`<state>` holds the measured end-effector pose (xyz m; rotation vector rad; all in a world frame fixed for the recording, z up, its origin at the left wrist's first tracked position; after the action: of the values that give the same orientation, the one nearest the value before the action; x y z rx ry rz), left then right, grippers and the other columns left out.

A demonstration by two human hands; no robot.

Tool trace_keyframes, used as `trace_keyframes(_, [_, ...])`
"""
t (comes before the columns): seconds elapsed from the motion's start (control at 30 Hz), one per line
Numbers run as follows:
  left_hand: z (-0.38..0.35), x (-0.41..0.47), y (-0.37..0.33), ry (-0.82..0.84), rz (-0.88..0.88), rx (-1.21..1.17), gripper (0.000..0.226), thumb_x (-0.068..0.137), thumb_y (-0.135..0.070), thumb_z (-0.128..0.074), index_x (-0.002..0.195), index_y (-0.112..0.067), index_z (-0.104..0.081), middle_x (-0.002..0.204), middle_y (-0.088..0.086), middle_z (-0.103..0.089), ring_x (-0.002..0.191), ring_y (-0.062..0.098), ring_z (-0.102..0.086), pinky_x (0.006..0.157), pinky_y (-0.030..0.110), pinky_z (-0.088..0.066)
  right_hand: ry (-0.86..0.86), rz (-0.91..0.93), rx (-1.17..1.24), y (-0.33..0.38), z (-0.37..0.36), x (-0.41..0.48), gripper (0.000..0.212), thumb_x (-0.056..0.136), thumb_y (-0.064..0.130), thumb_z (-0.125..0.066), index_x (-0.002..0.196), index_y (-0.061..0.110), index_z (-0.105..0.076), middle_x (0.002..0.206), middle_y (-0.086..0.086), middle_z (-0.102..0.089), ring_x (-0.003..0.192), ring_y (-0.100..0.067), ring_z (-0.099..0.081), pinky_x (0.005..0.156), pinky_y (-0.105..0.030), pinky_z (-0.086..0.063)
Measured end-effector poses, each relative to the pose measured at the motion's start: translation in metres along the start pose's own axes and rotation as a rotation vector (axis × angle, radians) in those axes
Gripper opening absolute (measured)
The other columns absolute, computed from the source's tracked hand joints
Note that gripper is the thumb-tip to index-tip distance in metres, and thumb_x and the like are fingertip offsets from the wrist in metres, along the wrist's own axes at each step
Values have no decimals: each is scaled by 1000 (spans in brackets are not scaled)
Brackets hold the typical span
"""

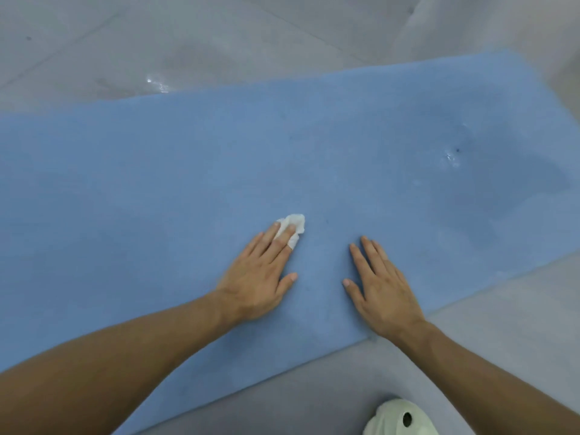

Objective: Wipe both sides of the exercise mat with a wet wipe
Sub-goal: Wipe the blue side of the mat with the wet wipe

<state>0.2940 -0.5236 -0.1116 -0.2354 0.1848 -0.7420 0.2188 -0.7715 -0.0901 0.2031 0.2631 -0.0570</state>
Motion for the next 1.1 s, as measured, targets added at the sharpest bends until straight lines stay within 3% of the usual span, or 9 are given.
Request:
trace_keyframes(0.13, [-16,-14,-62,64,-270,-17,76,103,-52,-37,165,-14,-16,174,1,-7,160,24,-1,129,41,-8,3,77,-1,-12,-1,-11,65,102,42,-26,162,20,-32,172,-1,-19,158,-21,-18,123,-40,-26])
trace_keyframes(0.23, [-27,-31,-94,141,-473,45,75,104,-56,-35,164,-13,-21,173,3,-12,160,25,-6,129,42,-15,15,105,-12,-19,1,-16,63,101,35,-27,161,18,-35,171,-3,-23,157,-21,-21,123,-38,-25])
trace_keyframes(0.4, [-25,-49,-73,143,-594,128,68,105,-55,-29,157,-11,-37,172,3,-20,160,23,-10,128,39,-12,18,108,-14,-11,4,-12,61,104,39,-23,157,17,-42,169,-5,-30,155,-23,-29,124,-38,-26])
trace_keyframes(0.57, [-8,-48,-24,183,-494,127,70,108,-53,-29,162,-10,-26,172,4,-17,159,21,-12,129,36,-6,14,175,-13,22,1,-2,59,101,40,-34,153,15,-49,164,-8,-38,151,-27,-37,118,-41,-33])
trace_keyframes(0.67, [6,-46,9,191,-382,92,71,108,-54,-28,165,-12,-18,173,2,-13,160,18,-8,127,34,-5,43,207,12,44,2,6,61,100,39,-36,155,16,-45,167,-6,-32,154,-25,-33,121,-40,-30])
trace_keyframes(0.77, [18,-46,33,177,-240,60,72,107,-56,-23,166,-14,-14,172,2,-17,159,17,-8,126,31,-1,96,237,27,65,6,17,64,99,44,-33,156,18,-44,170,-3,-26,157,-23,-25,124,-37,-22])
trace_keyframes(0.93, [32,-53,56,172,-27,46,80,100,-60,-5,165,-15,-17,173,0,-12,160,16,2,125,29,13,122,234,53,96,11,34,73,92,55,-25,150,20,-51,165,-4,-35,152,-26,-32,123,-43,-31])
trace_keyframes(1.03, [40,-58,61,182,80,49,85,94,-61,4,165,-18,-15,173,-3,-9,160,15,3,126,34,13,130,240,102,112,15,46,60,102,42,-48,157,18,-42,166,-4,-32,153,-25,-29,125,-38,-26])
trace_keyframes(1.1, [49,-58,63,164,154,31,85,93,-61,3,163,-19,-19,172,-3,-15,159,16,-5,128,39,3,136,275,136,125,15,53,64,103,35,-56,161,19,-33,168,-2,-27,155,-20,-25,127,-34,-21])
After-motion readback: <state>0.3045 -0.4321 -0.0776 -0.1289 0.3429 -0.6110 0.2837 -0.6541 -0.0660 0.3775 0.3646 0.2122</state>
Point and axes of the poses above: each hand's wrist, its own x-axis towards the middle knuckle, its own z-axis out of the back of the hand, y = z × x, the point moved 3 cm from there along x, towards the middle knuckle
